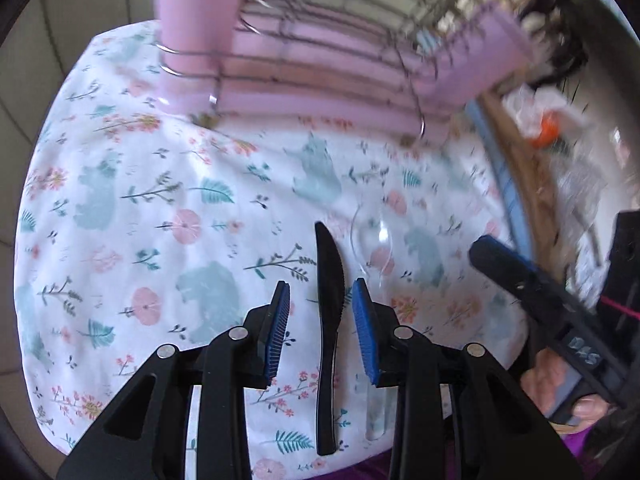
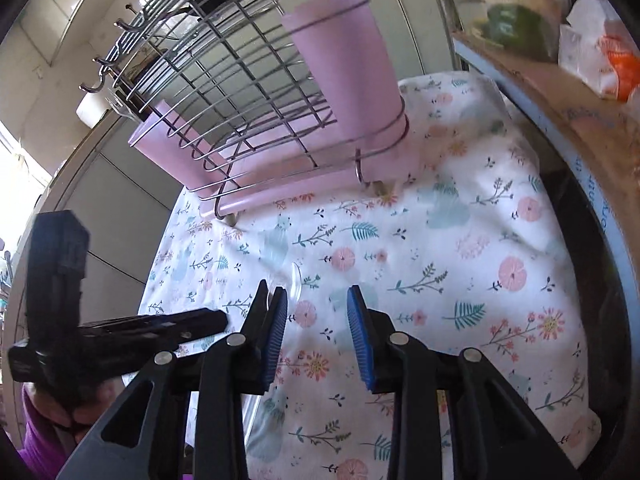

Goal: Organize utensils

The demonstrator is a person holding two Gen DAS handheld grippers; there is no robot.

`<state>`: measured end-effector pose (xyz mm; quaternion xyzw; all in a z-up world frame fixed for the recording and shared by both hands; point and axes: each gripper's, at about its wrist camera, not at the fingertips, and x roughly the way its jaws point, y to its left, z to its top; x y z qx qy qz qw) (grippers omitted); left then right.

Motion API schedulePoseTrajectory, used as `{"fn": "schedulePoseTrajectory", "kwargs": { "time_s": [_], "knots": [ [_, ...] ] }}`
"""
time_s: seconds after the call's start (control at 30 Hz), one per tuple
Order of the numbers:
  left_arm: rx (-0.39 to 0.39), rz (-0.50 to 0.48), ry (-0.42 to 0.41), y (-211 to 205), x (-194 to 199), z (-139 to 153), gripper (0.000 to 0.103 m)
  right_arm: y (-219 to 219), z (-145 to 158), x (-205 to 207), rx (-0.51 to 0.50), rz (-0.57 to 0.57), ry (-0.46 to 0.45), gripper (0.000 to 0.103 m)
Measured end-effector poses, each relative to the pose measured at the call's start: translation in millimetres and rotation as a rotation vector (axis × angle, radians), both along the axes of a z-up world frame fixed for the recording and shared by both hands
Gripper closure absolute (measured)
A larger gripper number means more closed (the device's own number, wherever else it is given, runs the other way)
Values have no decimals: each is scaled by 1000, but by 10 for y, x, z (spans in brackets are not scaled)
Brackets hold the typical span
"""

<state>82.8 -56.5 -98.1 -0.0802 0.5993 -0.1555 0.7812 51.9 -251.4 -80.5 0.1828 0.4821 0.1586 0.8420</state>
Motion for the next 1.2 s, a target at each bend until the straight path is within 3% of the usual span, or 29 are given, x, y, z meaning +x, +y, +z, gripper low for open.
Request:
{"fn": "schedulePoseTrajectory", "kwargs": {
  "time_s": [0.1, 0.4, 0.43, 0.47, 0.7, 0.9, 1.03, 1.13, 1.17, 1.2],
  "knots": [
    [44, -23, 13, -138, 58, -63, 77, -38, -8, 0, 15, -2, 2, 73],
    [123, -48, 52, -394, 188, -230, 78, -104, -63, 39, 36, 16, 33, 73],
    [126, -42, 41, -388, 187, -226, 86, -104, -72, 43, 41, 18, 37, 73],
    [126, -34, 36, -371, 191, -225, 87, -105, -87, 56, 55, 23, 47, 73],
    [9, 48, 15, -9, 150, -132, 87, -34, -190, 235, 130, 65, 124, 73],
    [-99, 134, -13, 360, 76, 11, 87, 143, -267, 522, 65, 83, 160, 73],
    [-131, 149, -33, 539, 43, 88, 87, 293, -395, 642, -7, 91, 184, 74],
    [-144, 154, -46, 643, 13, 122, 87, 365, -452, 648, -30, 86, 178, 84],
    [-149, 157, -50, 714, -13, 148, 87, 381, -452, 641, -27, 89, 173, 95],
    [-156, 161, -56, 748, -13, 160, 87, 401, -445, 630, -17, 102, 166, 99]
  ]
}}
